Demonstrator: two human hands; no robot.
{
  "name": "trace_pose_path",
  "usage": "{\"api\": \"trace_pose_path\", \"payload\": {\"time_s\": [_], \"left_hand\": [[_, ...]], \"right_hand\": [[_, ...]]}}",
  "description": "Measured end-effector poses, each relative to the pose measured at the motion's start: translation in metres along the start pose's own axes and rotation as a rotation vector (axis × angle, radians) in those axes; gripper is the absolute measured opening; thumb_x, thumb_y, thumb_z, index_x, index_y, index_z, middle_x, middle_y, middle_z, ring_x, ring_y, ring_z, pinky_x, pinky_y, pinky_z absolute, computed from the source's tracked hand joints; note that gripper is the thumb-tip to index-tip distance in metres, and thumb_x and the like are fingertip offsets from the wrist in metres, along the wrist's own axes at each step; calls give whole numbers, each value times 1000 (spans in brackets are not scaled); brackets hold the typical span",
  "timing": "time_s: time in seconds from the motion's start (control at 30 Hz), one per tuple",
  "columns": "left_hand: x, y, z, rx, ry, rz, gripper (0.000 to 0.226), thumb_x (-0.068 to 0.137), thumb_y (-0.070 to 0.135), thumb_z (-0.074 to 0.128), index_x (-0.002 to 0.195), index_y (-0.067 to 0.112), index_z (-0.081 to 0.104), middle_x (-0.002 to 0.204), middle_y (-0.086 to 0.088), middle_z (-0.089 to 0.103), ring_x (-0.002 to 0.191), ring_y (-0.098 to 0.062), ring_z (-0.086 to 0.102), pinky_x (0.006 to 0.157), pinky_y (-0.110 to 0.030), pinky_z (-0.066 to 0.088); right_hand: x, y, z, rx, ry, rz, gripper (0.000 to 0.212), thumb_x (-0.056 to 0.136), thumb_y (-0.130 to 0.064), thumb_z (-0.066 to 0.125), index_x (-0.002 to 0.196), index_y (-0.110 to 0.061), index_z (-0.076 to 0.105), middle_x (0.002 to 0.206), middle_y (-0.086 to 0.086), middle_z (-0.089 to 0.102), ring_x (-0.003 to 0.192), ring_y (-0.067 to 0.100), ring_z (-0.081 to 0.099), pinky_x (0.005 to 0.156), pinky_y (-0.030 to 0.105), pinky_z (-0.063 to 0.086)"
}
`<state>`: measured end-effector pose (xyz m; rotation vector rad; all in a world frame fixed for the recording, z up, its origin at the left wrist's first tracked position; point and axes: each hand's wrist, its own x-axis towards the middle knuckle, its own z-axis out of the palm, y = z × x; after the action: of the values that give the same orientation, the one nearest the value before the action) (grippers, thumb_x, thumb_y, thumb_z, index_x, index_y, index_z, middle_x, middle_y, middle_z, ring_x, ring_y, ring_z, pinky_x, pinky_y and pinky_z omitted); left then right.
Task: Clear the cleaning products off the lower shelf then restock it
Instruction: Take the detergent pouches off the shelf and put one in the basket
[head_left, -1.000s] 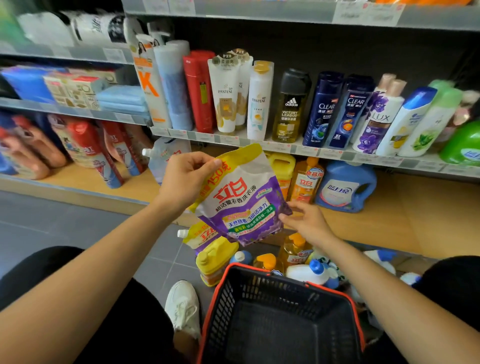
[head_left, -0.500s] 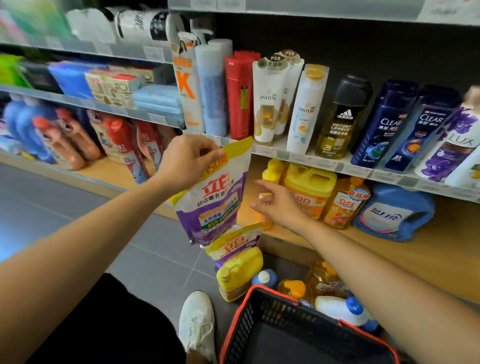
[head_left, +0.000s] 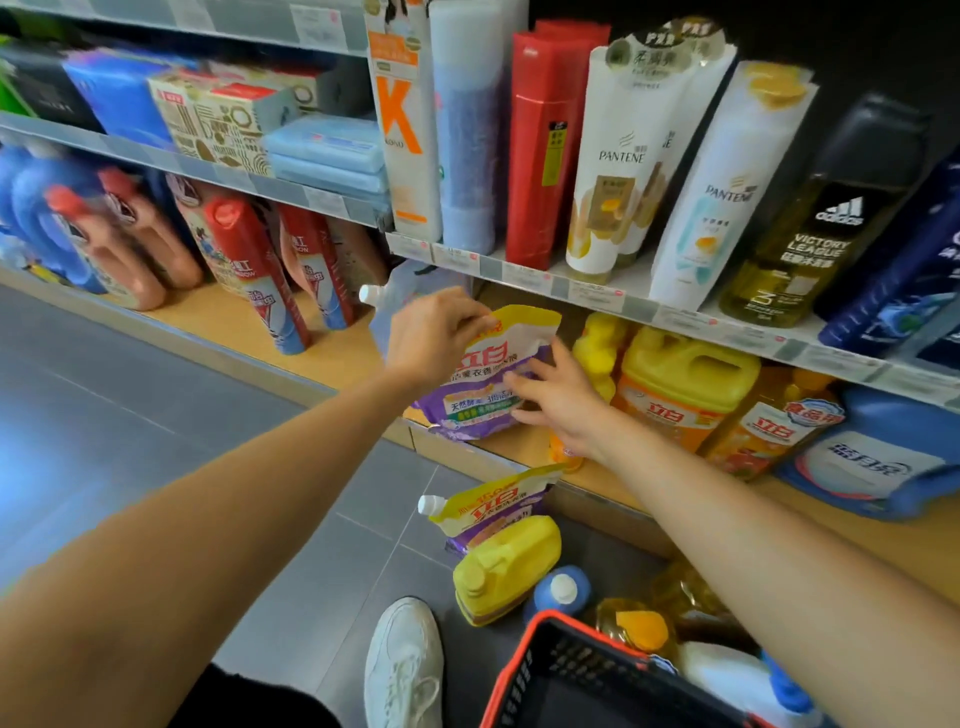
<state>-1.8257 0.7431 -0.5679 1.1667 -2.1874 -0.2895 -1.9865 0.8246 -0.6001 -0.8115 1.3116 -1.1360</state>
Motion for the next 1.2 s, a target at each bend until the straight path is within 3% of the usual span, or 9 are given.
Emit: {"api": "trace_pose_path", "payload": {"time_s": [0.17,0.33,0.4,0.5,0.63,0.77,0.9,1.07,1.2], "left_hand": [[2,-6,17,141,40,69,26,97,45,62,108,25,75,97,5,72,88,-16,62,77,-37,45],[-37,-37,24,324,252,96,46,94,41,63,135,22,57,126,-3,61,115,-24,54,93,-36,39],[-63,-43,36,246,359,-32,55,90,36,69,138,17,50,133,-9,49,121,-25,45,98,-35,41],[-92,-48,56,-61,392,-374,65,82,30,79,133,22,39,130,-5,41,115,-20,49,89,-33,51],[-99,-57,76,-582,96,-688,60,81,30,84,124,34,41,115,13,59,101,-13,67,77,-31,59],[-97,-67,101,-688,41,-737,44,88,25,78,125,27,55,106,19,63,98,-11,68,82,-37,61],[-79,-77,110,-760,69,-703,31,93,19,72,120,26,58,104,18,66,93,3,65,70,-14,57],[-59,-80,118,-907,-22,-625,69,88,3,74,144,23,40,119,18,61,106,6,64,88,-24,59],[-75,-73,141,-569,60,-630,92,72,16,90,145,23,35,136,6,51,126,-5,54,101,-37,53]], "right_hand": [[-4,14,-14,-175,6,-96,74,91,-5,70,145,-38,32,133,-2,57,116,16,60,65,20,58],[-6,7,-12,-396,84,-207,85,90,-7,72,158,-22,24,147,4,49,111,14,65,80,23,59],[-7,1,-12,-629,134,-359,74,89,-10,75,152,-18,38,143,3,52,103,6,64,78,20,60],[-6,-9,-13,-944,120,-625,56,88,-11,74,140,-14,55,145,3,49,123,17,56,94,41,57],[4,-28,-5,-1144,31,-790,57,87,-10,74,140,-16,56,158,2,39,134,24,52,102,46,52],[26,-43,4,-1291,-89,-683,70,90,-12,72,152,-21,41,158,-2,37,135,25,49,111,46,43],[34,-46,2,-1334,-88,-751,65,91,-8,68,151,-15,43,134,2,48,118,21,54,97,44,53],[24,-39,-24,-1458,-167,-690,81,89,-3,71,157,-25,32,167,-3,16,142,23,42,106,38,49],[6,-36,-46,-1548,-24,-902,47,82,-10,79,127,-11,67,136,9,64,112,32,64,85,46,58]]}}
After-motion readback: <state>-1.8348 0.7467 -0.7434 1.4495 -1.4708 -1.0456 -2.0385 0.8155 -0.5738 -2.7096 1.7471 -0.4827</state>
